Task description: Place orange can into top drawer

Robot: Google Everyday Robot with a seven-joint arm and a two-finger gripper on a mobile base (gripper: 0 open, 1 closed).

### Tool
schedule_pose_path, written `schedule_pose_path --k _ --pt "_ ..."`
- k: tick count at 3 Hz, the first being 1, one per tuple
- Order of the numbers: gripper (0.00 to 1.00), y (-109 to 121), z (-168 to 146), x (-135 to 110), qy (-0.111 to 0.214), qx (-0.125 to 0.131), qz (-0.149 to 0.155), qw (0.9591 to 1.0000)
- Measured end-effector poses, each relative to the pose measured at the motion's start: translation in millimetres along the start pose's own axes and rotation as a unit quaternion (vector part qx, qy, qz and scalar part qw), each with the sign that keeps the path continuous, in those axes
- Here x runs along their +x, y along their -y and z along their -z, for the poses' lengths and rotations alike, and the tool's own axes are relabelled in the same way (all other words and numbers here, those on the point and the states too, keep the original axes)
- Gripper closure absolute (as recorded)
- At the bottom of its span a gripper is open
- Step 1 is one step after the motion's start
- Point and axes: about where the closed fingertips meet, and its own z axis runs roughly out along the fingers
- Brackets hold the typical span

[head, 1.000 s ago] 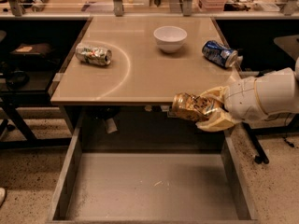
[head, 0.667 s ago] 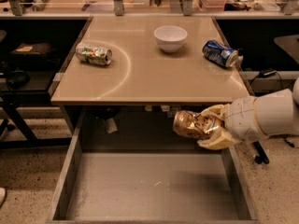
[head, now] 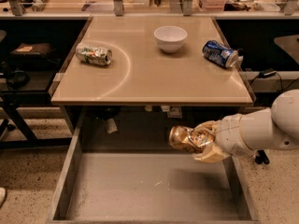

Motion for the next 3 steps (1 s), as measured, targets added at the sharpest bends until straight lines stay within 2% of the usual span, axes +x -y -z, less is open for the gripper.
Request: schedule_pose_path --k 1,2,3 --pt "1.0 -13.9 -35.5 12.9 -0.005 -0.035 -0.017 0.9992" --pt "1.0 -33.4 -91.3 33.4 -0.01 -0.073 -0.045 0.9963" --pt "1.0 -44.6 -129.0 46.8 -0.015 -0.092 -0.065 0.9935"
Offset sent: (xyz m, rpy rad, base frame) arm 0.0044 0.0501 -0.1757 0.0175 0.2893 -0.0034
